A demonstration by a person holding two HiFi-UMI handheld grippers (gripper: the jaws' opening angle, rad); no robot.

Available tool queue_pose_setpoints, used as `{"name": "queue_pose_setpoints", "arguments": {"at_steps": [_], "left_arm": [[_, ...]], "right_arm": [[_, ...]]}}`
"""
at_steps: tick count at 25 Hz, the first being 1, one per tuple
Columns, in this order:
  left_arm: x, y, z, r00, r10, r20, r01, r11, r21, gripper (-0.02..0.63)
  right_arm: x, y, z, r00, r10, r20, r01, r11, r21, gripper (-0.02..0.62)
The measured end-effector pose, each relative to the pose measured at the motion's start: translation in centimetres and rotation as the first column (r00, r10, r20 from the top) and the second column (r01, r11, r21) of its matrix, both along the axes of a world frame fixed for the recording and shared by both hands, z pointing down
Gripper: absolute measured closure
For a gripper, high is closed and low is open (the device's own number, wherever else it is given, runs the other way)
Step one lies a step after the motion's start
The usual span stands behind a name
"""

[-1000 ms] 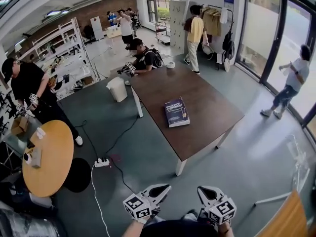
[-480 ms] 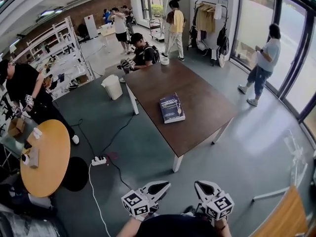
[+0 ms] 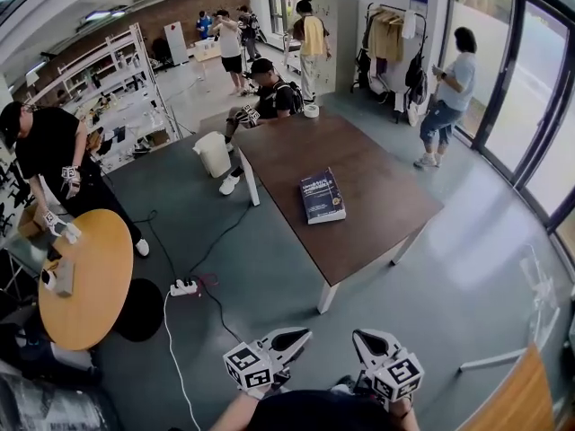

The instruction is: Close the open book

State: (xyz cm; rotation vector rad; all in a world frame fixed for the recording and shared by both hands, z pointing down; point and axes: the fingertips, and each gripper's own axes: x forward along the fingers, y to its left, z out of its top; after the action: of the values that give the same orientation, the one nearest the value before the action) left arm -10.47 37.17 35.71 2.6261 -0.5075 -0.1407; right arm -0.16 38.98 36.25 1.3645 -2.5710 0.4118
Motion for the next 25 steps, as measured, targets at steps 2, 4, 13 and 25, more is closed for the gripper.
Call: {"name": "queue_pose_setpoints", "arguments": {"at_steps": [2,4,13,25], "left_arm": [[-0.4,0.0,0.2,1.0,-0.006,0.0,0.006,1.0,-0.002,0.603],[-0.9,-0.1,0.5,1.0,-0.013,0.005,0.013,1.0,-0.01,0.603],[-1.6,0.4,-0.4,1.0,-0.022,0.008,0.022,1.0,0.009,0.603],[-1.3,0.5,0.0,1.0,-0.016,0.001,0.016,1.0,-0.008,0.603]], "right_arm": [[-0.2,-0.1,0.0,1.0,-0.002,-0.011,0.002,1.0,0.004,0.609],[-0.6,-0.2,-0.2,1.0,-0.006,-0.018,0.006,1.0,0.013,0.609],[-1.5,0.0,0.2,0.999,-0.024,-0.033,0.023,1.0,-0.01,0.609],[-1.5,-0.3,0.2,0.997,-0.009,-0.073,0.008,1.0,-0.014,0.609]]}}
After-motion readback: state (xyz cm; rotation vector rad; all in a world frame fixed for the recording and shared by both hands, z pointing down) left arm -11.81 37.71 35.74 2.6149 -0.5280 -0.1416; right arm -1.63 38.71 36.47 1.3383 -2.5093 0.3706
